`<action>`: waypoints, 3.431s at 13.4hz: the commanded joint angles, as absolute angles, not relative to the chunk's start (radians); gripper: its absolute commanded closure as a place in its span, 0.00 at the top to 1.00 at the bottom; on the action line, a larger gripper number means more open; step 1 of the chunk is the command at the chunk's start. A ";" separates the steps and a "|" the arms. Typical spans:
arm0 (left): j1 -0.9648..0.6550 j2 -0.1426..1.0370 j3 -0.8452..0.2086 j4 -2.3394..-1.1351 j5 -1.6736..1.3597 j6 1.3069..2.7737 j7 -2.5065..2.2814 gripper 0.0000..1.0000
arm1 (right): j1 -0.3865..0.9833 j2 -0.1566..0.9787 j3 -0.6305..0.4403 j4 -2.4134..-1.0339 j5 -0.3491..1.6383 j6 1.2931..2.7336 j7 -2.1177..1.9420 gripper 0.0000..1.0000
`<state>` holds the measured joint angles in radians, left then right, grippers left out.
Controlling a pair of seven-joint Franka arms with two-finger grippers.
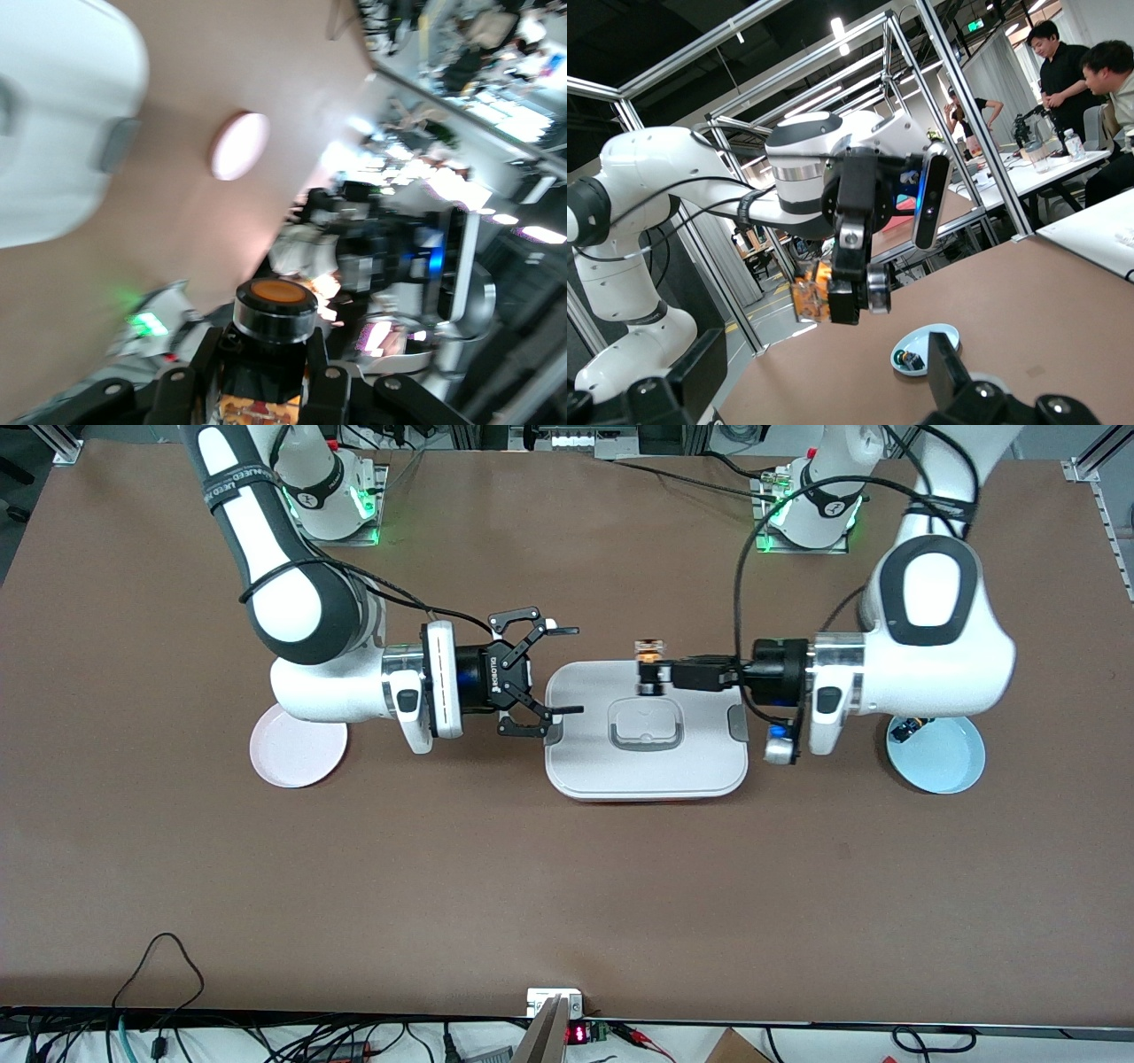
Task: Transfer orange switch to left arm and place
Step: 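Lower the switch into the blue dish while the right gripper withdraws, then open the left gripper to release the switch in the blue dish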
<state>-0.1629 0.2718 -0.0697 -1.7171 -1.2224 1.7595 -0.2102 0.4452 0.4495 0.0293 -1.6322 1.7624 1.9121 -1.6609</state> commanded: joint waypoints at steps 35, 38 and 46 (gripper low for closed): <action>0.287 0.661 -0.008 -1.755 0.279 2.115 -0.008 0.07 | 0.080 0.331 -0.002 -1.349 -0.089 1.491 -0.147 1.00; 0.287 0.657 -0.003 -1.755 0.284 2.117 -0.002 0.48 | 0.040 0.327 -0.046 -1.335 -0.002 1.559 -0.109 1.00; 0.185 0.416 -0.008 -1.746 0.265 2.048 0.015 1.00 | 0.012 0.177 -0.031 -1.458 -0.049 1.566 -0.020 1.00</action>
